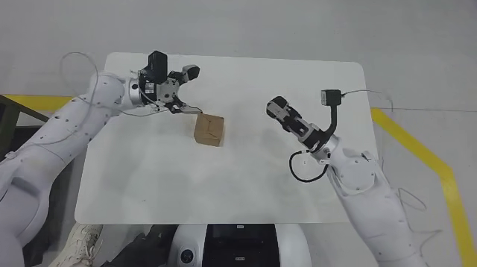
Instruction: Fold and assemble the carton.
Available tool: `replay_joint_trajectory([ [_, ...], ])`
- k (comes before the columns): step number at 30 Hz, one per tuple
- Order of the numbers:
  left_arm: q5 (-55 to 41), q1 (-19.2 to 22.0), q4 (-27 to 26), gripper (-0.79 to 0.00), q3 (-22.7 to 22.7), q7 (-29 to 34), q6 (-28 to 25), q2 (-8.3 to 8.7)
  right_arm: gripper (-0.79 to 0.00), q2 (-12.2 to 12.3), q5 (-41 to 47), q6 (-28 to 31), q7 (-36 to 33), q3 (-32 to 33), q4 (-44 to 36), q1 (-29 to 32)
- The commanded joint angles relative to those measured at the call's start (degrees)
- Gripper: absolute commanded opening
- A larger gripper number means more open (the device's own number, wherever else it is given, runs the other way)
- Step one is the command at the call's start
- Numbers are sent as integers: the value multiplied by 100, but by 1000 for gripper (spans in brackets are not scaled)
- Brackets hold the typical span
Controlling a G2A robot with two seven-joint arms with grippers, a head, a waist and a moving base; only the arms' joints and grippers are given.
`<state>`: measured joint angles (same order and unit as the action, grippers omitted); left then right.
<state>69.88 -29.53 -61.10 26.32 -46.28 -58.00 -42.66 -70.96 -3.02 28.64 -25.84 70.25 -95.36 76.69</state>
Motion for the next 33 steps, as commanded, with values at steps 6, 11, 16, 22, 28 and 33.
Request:
replay_joint_trajectory([
  [6, -268, -406, -281, 0, 680, 0, 0, 565, 0, 73, -313, 167, 480, 602, -82, 186],
  [11, -475, -671, -416, 0, 1072, 18, 0, 848, 0, 136, -675, 70, 783, 1124, -316, 365],
  [16, -756, -890, -615, 0, 1435, 279, 0, 1111, 0, 185, -586, 4, 723, 1466, -504, 496],
  [22, -1138, -982, -867, 0, 1794, 915, 0, 1302, 0, 227, -630, -33, 692, 1761, -727, 622],
  [28, -1315, -1000, -1014, -1, 1863, 1124, 0, 1345, 0, 238, -588, 8, 657, 1826, -777, 667],
  [33, -1306, -998, -1007, -1, 1860, 1111, 0, 1343, 0, 238, -590, 6, 658, 1822, -774, 664],
])
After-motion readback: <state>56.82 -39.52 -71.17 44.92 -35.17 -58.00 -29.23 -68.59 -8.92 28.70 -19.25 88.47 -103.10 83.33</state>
